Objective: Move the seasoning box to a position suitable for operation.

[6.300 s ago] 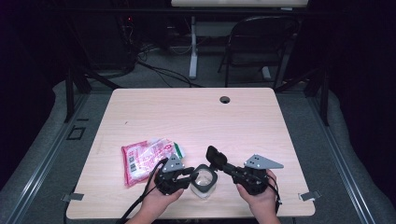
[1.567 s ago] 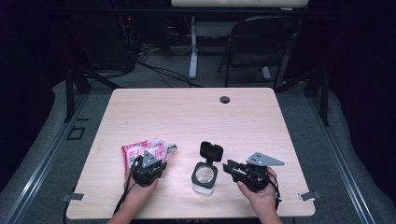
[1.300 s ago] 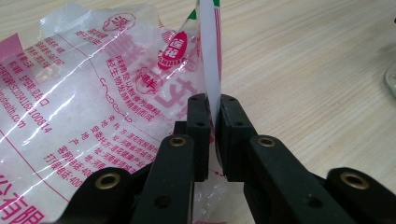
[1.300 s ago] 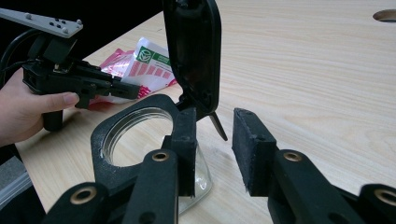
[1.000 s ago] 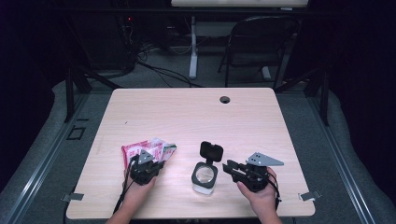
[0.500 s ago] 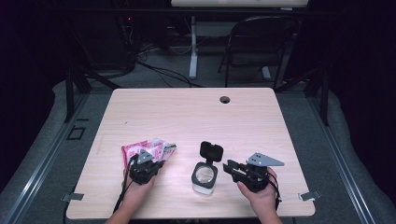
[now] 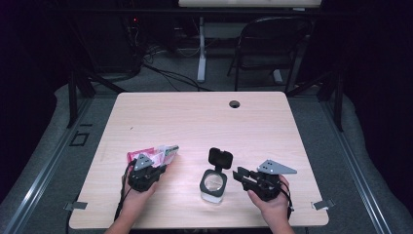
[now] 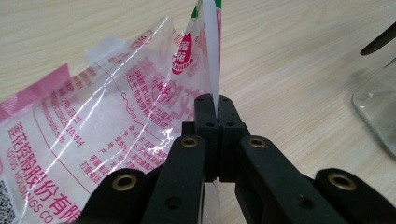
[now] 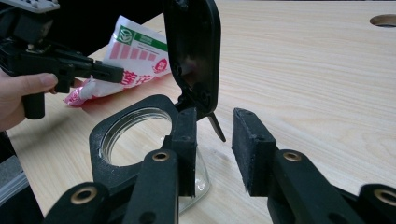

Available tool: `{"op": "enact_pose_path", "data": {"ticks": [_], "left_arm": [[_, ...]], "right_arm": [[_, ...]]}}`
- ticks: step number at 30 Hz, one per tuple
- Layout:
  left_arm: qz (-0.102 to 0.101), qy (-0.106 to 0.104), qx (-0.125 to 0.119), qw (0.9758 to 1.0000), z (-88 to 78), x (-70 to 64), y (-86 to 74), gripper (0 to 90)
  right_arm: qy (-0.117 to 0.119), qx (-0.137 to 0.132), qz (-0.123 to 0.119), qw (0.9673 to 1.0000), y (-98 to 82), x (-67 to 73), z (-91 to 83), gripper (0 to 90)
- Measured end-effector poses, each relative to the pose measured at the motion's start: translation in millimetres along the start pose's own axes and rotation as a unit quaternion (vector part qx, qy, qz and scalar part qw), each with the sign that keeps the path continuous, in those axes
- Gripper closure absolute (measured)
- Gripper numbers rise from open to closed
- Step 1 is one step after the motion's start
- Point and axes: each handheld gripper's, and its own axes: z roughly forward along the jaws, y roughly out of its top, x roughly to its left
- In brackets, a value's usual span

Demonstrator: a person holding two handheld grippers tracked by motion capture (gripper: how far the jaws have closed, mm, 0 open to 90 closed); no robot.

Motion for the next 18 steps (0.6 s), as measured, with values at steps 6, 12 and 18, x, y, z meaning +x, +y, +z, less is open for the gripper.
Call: {"op": "enact_pose_path", "data": {"ticks": [6, 12, 18], "left_arm": [[-0.008, 0.004, -0.009, 0.9999, -11.3, 4.2, 4.5, 90.0], [-0.005, 0.016, -0.023, 0.9996, -25.0, 7.9, 9.8, 90.0], [-0.007, 0.023, -0.029, 0.9993, -33.2, 12.7, 12.0, 90.0]], "right_arm": [[0.001, -0.001, 0.0, 1.0, 0.0, -0.1, 0.0, 71.3], [0.0, -0.004, 0.003, 1.0, 0.0, -0.7, -0.5, 71.3], [0.002, -0.003, 0.0, 1.0, 1.1, -2.0, 0.5, 71.3]]}}
